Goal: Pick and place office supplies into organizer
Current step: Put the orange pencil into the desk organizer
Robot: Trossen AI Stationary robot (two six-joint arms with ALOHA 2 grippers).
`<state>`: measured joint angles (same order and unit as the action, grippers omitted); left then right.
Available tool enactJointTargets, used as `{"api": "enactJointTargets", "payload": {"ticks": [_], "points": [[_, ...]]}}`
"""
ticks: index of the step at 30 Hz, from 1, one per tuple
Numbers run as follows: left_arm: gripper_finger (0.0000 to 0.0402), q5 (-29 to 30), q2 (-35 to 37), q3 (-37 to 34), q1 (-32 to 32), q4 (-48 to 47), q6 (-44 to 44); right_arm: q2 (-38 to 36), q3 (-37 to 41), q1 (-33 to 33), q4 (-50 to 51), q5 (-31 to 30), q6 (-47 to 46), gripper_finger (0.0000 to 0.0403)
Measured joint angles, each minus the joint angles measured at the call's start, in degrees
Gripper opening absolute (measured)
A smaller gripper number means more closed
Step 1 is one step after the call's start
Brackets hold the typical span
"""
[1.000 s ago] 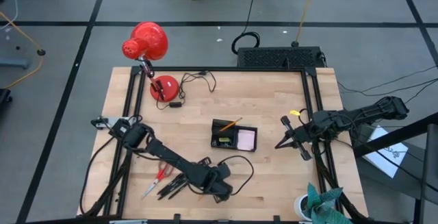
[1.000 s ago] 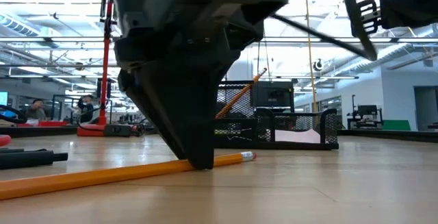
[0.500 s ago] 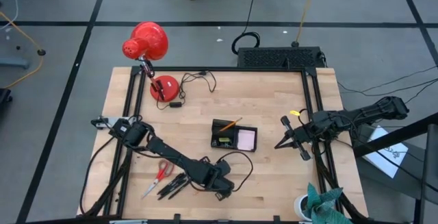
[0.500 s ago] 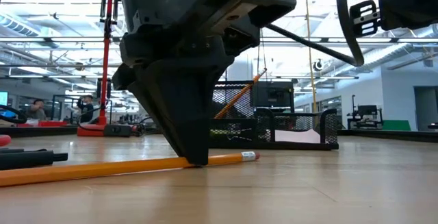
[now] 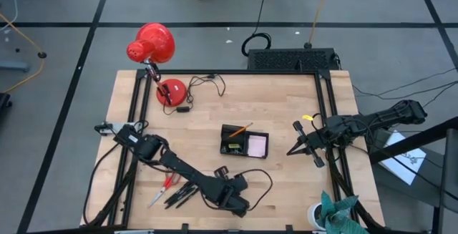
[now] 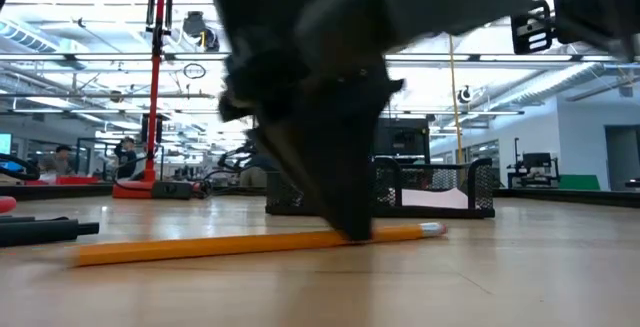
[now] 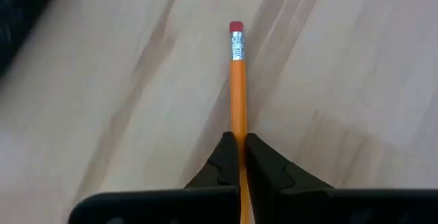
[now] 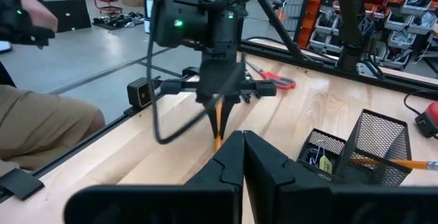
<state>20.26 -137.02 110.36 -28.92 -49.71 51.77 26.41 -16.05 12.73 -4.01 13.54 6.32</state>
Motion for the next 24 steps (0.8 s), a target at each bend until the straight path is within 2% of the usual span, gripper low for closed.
{"api": "enactJointTargets", "payload": {"ticks": [5, 11, 16, 21, 24], "points": [[0.0003, 7.63, -0.10, 2.97, -0.52, 0.12, -4.91, 0.00, 0.00, 0.00, 0.00, 0.02, -0.96, 0.0000], [0.0005, 9.92, -0.19, 3.09, -0.84, 0.08, -5.67, 0.02, 0.00, 0.00, 0.02, 0.03, -1.17, 0.0000], [0.0003, 14.94, 1.02, 3.29, -0.86, 0.04, -10.10, 0.02, 0.00, 0.00, 0.02, 0.04, -1.19, 0.0000], [0.0016, 22.68, 6.52, 3.33, 0.54, -0.34, -17.60, 0.02, 0.00, 0.00, 0.02, 0.07, -1.21, 0.0000], [0.0010, 28.01, 11.09, 3.42, 1.76, 0.42, -24.35, 0.02, 0.00, 0.00, 0.02, 0.07, -1.23, 0.0000]]}}
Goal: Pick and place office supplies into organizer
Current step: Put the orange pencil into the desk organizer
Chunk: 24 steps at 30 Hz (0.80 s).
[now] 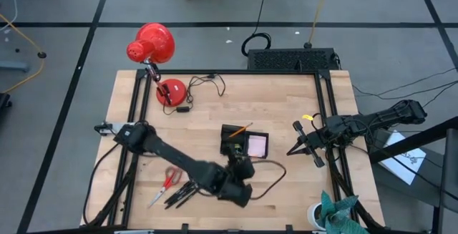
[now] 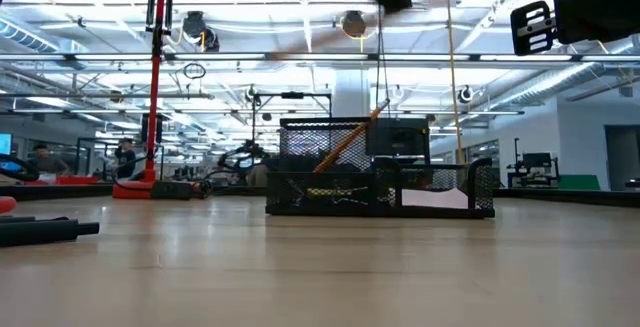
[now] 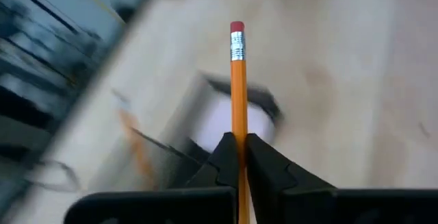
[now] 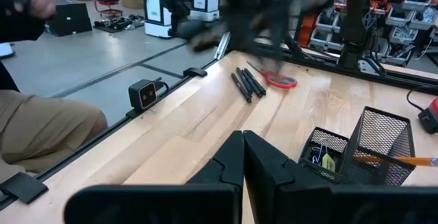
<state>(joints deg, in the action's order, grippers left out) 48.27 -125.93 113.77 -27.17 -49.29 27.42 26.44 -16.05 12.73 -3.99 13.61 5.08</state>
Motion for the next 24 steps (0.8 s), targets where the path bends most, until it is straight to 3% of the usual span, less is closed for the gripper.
{"api": "enactJointTargets", "payload": {"ticks": [4, 8, 10, 14, 16, 24], "points": [[0.0006, 4.84, 5.41, 0.07, 2.89, -0.14, -8.74, -0.02, 0.00, 0.00, -0.02, 0.00, 0.00, 0.0000], [0.0017, 4.46, 7.94, -1.61, 8.19, 2.41, -15.62, 0.00, -0.02, 0.01, 0.00, 0.01, 0.00, 0.0000], [0.0013, 0.61, 8.67, -4.60, 10.76, 9.16, -20.43, -0.02, -0.01, 0.01, 0.00, 0.07, 0.00, 0.0000], [0.0005, -12.16, 10.61, -14.95, 14.88, 32.42, -32.84, -0.02, -0.02, 0.02, 0.67, 0.15, -0.27, 0.0000], [0.0011, -15.30, 11.99, -20.15, 16.48, 42.16, -36.42, -0.02, -0.02, 0.02, 1.68, 0.17, -0.55, 0.0000], [0.0005, -23.39, 17.78, -38.03, 21.37, 63.67, -37.45, -0.02, -0.02, 0.02, 6.88, 0.17, -1.03, 0.0000]]}}
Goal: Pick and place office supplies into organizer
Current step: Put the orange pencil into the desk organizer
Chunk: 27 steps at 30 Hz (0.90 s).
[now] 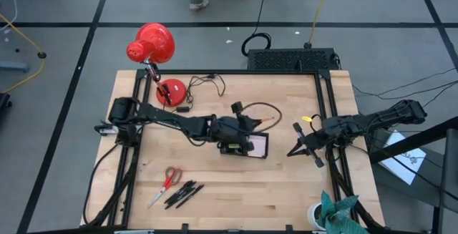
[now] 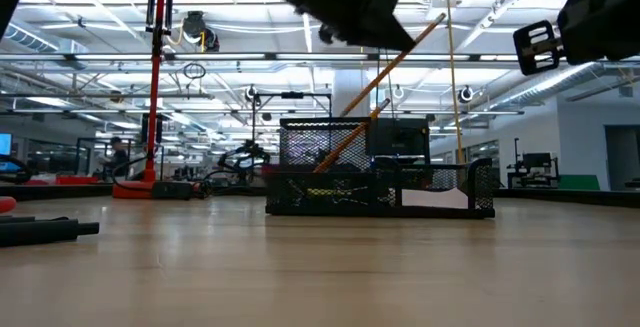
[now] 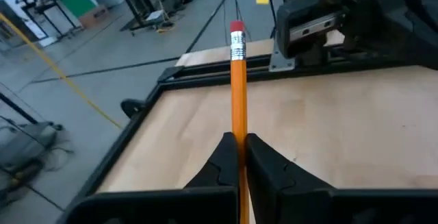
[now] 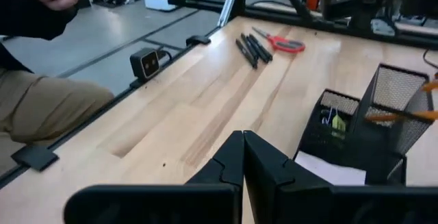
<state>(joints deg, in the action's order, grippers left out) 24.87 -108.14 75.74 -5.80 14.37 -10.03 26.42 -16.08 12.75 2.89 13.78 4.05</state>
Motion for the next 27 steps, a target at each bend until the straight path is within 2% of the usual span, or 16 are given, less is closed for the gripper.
{"api": "enactJointTargets", "payload": {"ticks": [6, 16, 22, 27], "points": [[0.0020, -2.40, 1.58, -10.66, -0.11, 13.89, 2.24, 0.02, 0.00, 0.00, 1.10, 0.00, -1.62, 0.0000], [0.0005, -2.39, 1.47, -22.44, -0.01, 25.44, 4.75, 0.01, 0.00, 0.00, 1.75, -0.07, -3.01, 0.0000], [0.0024, -2.37, 1.47, -27.00, 0.02, 26.30, 7.46, 0.00, 0.00, 0.00, 1.69, -0.11, -3.01, 0.0000], [0.0026, -2.60, 1.47, -27.76, -0.05, 26.66, 8.01, 0.00, 0.00, 0.00, 1.64, -0.13, -3.01, 0.0000]]}}
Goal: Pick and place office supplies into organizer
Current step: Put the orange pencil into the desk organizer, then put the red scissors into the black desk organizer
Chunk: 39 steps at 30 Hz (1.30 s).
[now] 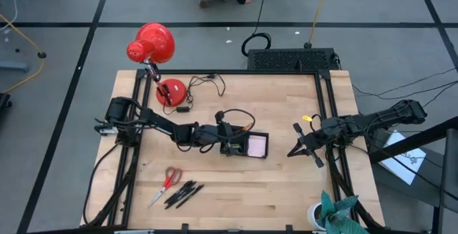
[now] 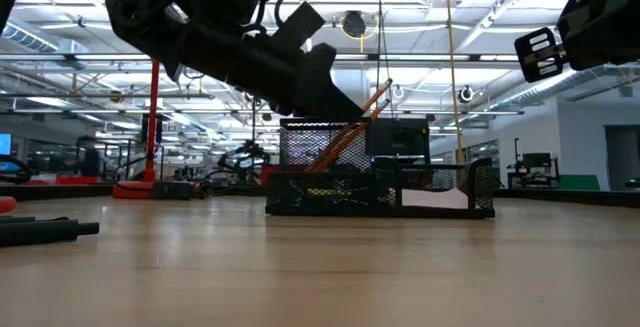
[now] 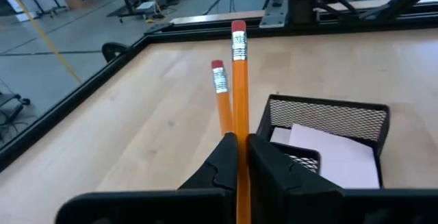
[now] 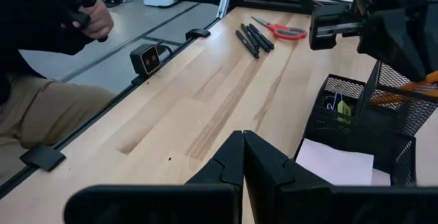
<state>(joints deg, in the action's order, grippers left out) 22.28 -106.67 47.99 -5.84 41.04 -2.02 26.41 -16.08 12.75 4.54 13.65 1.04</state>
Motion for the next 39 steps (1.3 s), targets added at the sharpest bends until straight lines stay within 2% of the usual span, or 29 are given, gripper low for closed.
{"api": "enactJointTargets", "payload": {"ticks": [3, 7, 18, 21, 25, 28, 31, 35, 39], "points": [[0.0018, -1.05, 0.00, 0.00, 0.04, 0.05, -0.12, 0.00, 0.00, 0.00, -0.04, -0.02, 0.01, 0.0000], [0.0023, 0.52, -0.07, 0.39, -0.02, 1.03, 1.69, 0.02, 0.00, 0.00, -0.02, -0.02, -0.39, 0.0000], [0.0155, -1.26, -0.07, 3.02, -1.99, 0.55, -2.16, 0.00, 0.00, 0.00, 0.02, 0.09, -3.41, 0.0000], [0.0175, -1.23, 0.20, 3.02, -2.91, 1.60, -5.96, 0.00, 0.00, 0.00, 0.01, 0.09, -3.41, 0.0000], [0.0183, 1.11, 6.07, 4.25, -6.19, -1.63, -11.17, 0.02, 0.00, 0.00, -0.15, 0.11, -4.05, 0.0000], [0.0184, 10.24, 12.68, 7.72, -10.07, -13.62, -7.14, 0.00, 0.00, 0.06, -0.41, 0.11, -5.11, 0.0000], [0.0184, 15.48, 17.33, 13.58, -14.67, -33.72, -1.94, 0.02, 0.00, 0.43, -0.69, 0.11, -5.11, 0.0000], [0.0177, 15.71, 18.52, 23.18, -21.23, -55.44, 2.68, -0.06, 0.00, 1.06, -3.61, 0.14, -5.05, 0.0000], [0.0130, 13.58, 18.73, 29.85, -26.57, -63.72, 3.55, -0.14, 0.00, 1.78, -8.42, 0.33, -4.68, 0.0000]]}}
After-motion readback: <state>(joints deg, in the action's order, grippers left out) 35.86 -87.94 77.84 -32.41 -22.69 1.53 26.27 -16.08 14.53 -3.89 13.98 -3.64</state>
